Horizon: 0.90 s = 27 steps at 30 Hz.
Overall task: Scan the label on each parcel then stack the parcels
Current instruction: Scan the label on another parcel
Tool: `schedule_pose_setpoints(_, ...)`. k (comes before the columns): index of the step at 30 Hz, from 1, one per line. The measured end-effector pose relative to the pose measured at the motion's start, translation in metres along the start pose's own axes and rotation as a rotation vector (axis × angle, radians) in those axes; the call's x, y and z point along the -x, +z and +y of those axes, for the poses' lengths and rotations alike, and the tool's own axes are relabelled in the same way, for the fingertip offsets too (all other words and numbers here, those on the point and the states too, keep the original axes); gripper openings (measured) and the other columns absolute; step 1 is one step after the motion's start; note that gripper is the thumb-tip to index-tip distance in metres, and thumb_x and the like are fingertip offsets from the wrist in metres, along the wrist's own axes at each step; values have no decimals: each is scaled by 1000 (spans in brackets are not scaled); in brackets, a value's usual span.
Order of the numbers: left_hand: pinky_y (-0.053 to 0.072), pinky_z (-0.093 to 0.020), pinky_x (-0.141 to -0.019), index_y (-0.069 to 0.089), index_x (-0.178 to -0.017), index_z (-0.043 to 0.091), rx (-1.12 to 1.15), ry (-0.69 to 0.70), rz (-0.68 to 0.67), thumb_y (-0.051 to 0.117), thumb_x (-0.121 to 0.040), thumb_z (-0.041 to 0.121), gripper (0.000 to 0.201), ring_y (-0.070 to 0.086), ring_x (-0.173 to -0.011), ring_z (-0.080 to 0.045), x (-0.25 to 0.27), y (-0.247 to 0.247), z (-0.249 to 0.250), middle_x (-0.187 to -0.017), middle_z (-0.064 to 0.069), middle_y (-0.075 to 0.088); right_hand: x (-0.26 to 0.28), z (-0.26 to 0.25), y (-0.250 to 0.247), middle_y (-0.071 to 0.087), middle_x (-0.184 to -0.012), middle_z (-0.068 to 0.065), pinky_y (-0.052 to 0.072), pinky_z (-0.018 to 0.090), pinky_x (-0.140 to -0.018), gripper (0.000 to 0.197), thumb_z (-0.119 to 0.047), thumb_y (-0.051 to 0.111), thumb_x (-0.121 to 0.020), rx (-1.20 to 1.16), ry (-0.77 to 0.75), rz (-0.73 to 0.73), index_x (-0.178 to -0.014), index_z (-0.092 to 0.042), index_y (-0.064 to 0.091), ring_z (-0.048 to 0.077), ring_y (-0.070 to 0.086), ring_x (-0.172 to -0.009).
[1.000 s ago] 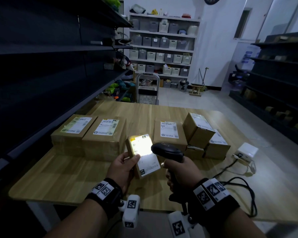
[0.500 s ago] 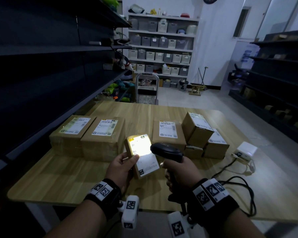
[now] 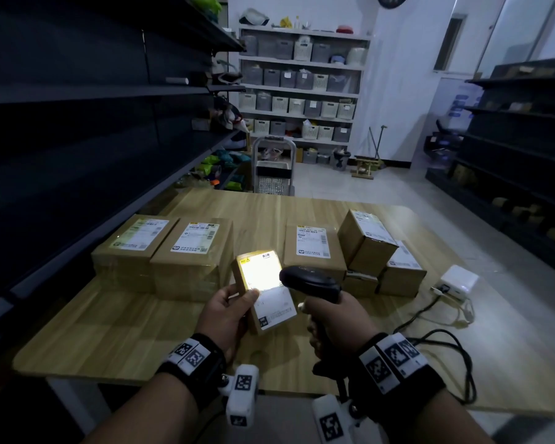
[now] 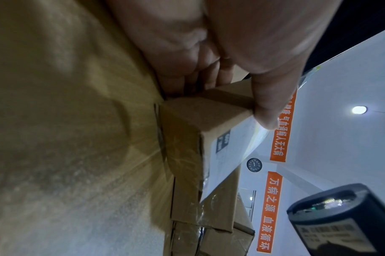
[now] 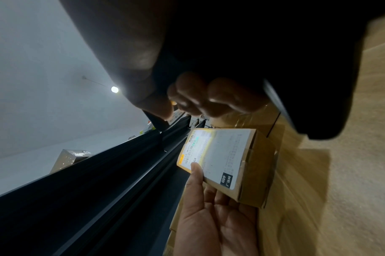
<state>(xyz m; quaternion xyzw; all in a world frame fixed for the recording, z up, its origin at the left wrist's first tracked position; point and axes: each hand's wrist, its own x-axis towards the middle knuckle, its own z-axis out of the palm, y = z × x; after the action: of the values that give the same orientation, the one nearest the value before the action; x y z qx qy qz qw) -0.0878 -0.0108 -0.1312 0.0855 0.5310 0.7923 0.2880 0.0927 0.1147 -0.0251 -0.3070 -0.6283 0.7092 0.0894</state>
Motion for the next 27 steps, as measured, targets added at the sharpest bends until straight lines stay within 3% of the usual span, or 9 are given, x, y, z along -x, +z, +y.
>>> schedule_pose_setpoints(3, 63, -64, -101, 70, -135, 10, -9, 0, -3, 93, -71, 29, 71, 82, -110, -39, 0, 0, 1, -119, -18, 84, -2, 2, 0, 49, -56, 5, 38, 30, -51, 3, -10, 68, -93, 4, -3, 6, -93, -9, 66, 20, 44, -44)
schedule_pose_setpoints(7, 66, -60, -98, 69, -135, 11, -8, -4, 2, 90, -83, 22, 57, 83, -110, -38, -1, -1, 1, -119, -16, 85, -6, 4, 0, 52, -57, 5, 39, 30, -52, 5, -12, 70, -92, 8, 3, 3, -96, -10, 67, 20, 46, -44)
schedule_pose_setpoints(11, 64, -63, -100, 70, -135, 12, -25, -3, 4, 92, -74, 29, 67, 82, -110, -38, -1, -1, 0, -119, -15, 85, -6, 5, 0, 52, -56, 5, 39, 30, -51, 6, -12, 70, -92, 12, 1, 9, -96, -10, 67, 20, 47, -44)
schedule_pose_setpoints(14, 64, -64, -101, 71, -131, 16, -18, -10, 4, 87, -90, 19, 45, 82, -110, -38, -1, -1, 0, -116, -13, 86, -4, 4, -1, 51, -56, 4, 39, 29, -50, 6, -11, 70, -92, 16, -12, 7, -93, -13, 64, 19, 46, -43)
schedule_pose_setpoints(17, 65, -63, -99, 71, -128, 20, -11, -6, 1, 85, -94, 16, 37, 82, -111, -38, -1, -1, -1, -113, -10, 87, -2, 3, -1, 50, -55, 4, 38, 29, -50, 8, -9, 69, -92, 24, -20, 12, -90, -14, 63, 20, 45, -43)
schedule_pose_setpoints(23, 63, -66, -101, 70, -136, 21, -2, 9, -35, 90, -72, 26, 67, 81, -114, -40, 2, -2, 2, -121, -14, 85, 4, -6, -5, 47, -55, 6, 35, 29, -50, 8, -8, 65, -93, 68, -60, 36, -87, -10, 63, 20, 42, -43)
schedule_pose_setpoints(27, 61, -68, -103, 67, -141, 18, -1, 24, -38, 91, -71, 26, 75, 80, -116, -40, 1, -3, 0, -124, -14, 84, 11, -12, -10, 45, -56, 7, 35, 30, -50, 2, -8, 65, -93, 62, -64, 15, -92, -8, 64, 20, 41, -42)
